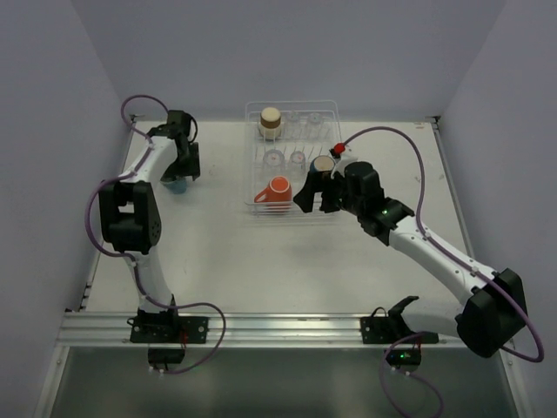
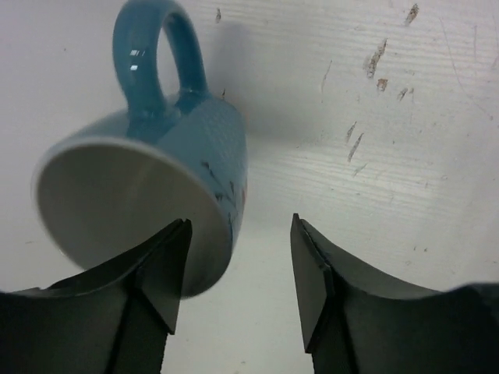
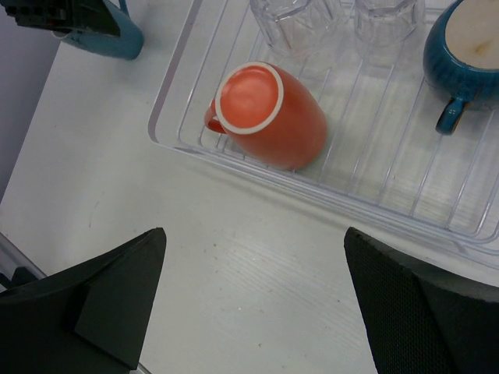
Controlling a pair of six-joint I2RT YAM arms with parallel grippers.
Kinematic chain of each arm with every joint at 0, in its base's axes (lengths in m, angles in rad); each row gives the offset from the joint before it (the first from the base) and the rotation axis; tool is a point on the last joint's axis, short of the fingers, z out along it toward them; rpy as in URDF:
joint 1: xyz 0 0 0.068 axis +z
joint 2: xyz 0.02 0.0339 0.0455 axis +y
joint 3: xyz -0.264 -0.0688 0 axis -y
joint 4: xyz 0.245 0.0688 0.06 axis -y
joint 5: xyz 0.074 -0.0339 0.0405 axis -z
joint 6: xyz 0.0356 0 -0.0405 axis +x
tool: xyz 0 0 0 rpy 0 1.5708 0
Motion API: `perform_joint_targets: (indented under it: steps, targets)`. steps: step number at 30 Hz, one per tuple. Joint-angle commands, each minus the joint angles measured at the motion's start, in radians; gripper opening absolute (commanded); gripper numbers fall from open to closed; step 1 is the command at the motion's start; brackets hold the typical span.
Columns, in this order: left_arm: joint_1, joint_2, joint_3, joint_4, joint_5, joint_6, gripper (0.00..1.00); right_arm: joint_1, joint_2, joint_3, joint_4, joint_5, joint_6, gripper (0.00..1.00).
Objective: Unload the cups from the dish rack
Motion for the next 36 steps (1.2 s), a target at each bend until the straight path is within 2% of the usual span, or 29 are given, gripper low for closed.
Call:
perform_joint_targets:
  steps: [1, 4, 9, 11, 13, 16, 21, 25, 29, 30, 32, 36]
  targets:
    - [0.013, -0.007, 0.046, -0.012, -0.059, 0.012, 0.63, 0.020, 0.028, 0.085, -0.011, 0.053, -0.025, 0.99]
    - [0.013, -0.032, 0.041, 0.010, -0.076, 0.012, 0.74, 0.037, 0.056, 0.111, -0.027, 0.067, -0.037, 0.99]
    - [0.014, -0.069, 0.048, 0.026, -0.069, 0.004, 0.79, 0.061, 0.091, 0.106, -0.017, 0.073, -0.051, 0.99]
    - [0.013, -0.098, 0.044, 0.043, -0.091, -0.005, 0.87, 0.069, 0.114, 0.135, -0.035, 0.076, -0.067, 0.99]
    - [0.011, -0.147, 0.049, 0.059, -0.102, -0.017, 1.00, 0.075, 0.154, 0.173, -0.066, 0.059, -0.101, 0.99]
    - [0.011, -0.246, 0.061, 0.108, -0.085, -0.034, 1.00, 0.089, 0.218, 0.235, -0.110, 0.099, -0.132, 0.99]
    - [0.002, -0.415, 0.025, 0.210, 0.053, -0.078, 1.00, 0.092, 0.308, 0.315, -0.110, 0.159, -0.126, 0.99]
    - [-0.085, -0.660, -0.194, 0.347, 0.174, -0.098, 1.00, 0.107, 0.377, 0.384, -0.098, 0.254, -0.072, 0.99]
    - [-0.250, -0.865, -0.437, 0.468, 0.200, -0.111, 1.00, 0.146, 0.433, 0.413, -0.077, 0.404, 0.068, 0.99]
    - [-0.266, -0.906, -0.534, 0.490, 0.220, -0.129, 1.00, 0.150, 0.443, 0.404, -0.042, 0.462, 0.095, 0.99]
    - [-0.282, -1.018, -0.613, 0.517, 0.263, -0.134, 1.00, 0.166, 0.452, 0.404, -0.024, 0.510, 0.173, 0.99]
    - [-0.282, -1.159, -0.750, 0.533, 0.340, -0.150, 1.00, 0.196, 0.536, 0.497, -0.116, 0.649, 0.273, 0.99]
